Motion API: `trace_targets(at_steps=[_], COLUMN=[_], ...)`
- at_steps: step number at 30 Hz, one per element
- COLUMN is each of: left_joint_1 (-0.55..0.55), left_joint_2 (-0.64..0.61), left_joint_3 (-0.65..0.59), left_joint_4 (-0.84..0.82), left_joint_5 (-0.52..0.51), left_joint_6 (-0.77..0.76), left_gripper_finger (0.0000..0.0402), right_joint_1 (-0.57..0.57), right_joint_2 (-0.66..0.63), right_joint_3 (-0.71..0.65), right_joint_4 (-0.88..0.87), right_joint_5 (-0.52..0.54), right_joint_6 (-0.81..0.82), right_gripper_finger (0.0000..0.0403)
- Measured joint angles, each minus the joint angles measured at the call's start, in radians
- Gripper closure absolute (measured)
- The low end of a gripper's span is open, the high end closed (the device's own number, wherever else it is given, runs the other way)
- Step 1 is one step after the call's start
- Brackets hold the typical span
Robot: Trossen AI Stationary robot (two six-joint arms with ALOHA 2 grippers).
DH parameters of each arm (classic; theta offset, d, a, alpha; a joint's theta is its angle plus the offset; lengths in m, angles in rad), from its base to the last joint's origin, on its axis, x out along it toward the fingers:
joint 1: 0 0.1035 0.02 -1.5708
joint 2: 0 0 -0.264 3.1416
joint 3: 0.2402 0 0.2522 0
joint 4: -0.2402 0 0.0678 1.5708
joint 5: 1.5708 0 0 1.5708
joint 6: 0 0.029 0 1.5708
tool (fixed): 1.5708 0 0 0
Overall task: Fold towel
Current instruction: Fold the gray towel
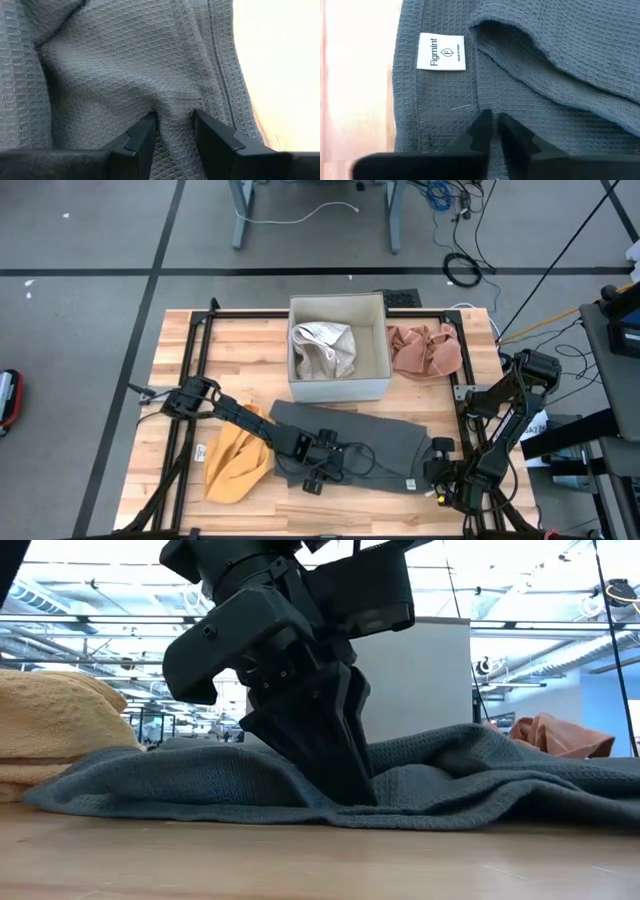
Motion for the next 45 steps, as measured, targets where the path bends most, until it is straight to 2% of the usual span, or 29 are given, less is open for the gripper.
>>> trace_targets(at_steps=[2, 10, 18, 24, 27, 30, 36, 40, 45], left_joint_1=[-0.001, -0.008, -0.007, -0.008, -0.006, -0.006, -0.007, -0.006, -0.004], left_joint_2=[-0.011, -0.012, -0.013, -0.015, -0.016, -0.016, -0.016, -0.017, -0.017], left_joint_3=[0.005, 0.044, 0.044, 0.046, 0.047, 0.047, 0.047, 0.047, 0.047], left_joint_4=[-0.01, 0.053, 0.085, 0.094, 0.02, -0.037, -0.041, -0.036, -0.036], left_joint_5=[-0.027, -0.021, -0.008, 0.021, 0.022, 0.023, 0.026, 0.026, 0.026], left_joint_6=[0.004, 0.076, 0.082, 0.099, 0.099, 0.094, 0.078, 0.077, 0.077], left_gripper_finger=[0.0262, 0.0262, 0.0262, 0.0262, 0.0262, 0.0262, 0.0262, 0.0262, 0.0262], right_joint_1=[0.0, -0.015, -0.037, -0.044, -0.041, -0.044, -0.05, -0.05, -0.055], right_joint_2=[0.0, -0.008, -0.022, -0.022, -0.023, -0.023, -0.023, -0.023, -0.023], right_joint_3=[0.0, 0.018, 0.134, 0.234, 0.275, 0.272, 0.262, 0.261, 0.261], right_joint_4=[-0.003, -0.032, -0.146, -0.23, -0.354, -0.39, -0.334, -0.274, -0.093], right_joint_5=[-0.001, 0.005, 0.054, 0.051, 0.024, -0.09, -0.163, -0.134, -0.084], right_joint_6=[-0.009, -0.049, -0.133, -0.182, -0.126, -0.093, -0.117, -0.129, -0.178], right_gripper_finger=[0.0395, 0.0401, 0.0403, 0.0403, 0.0403, 0.0403, 0.0403, 0.0403, 0.0403])
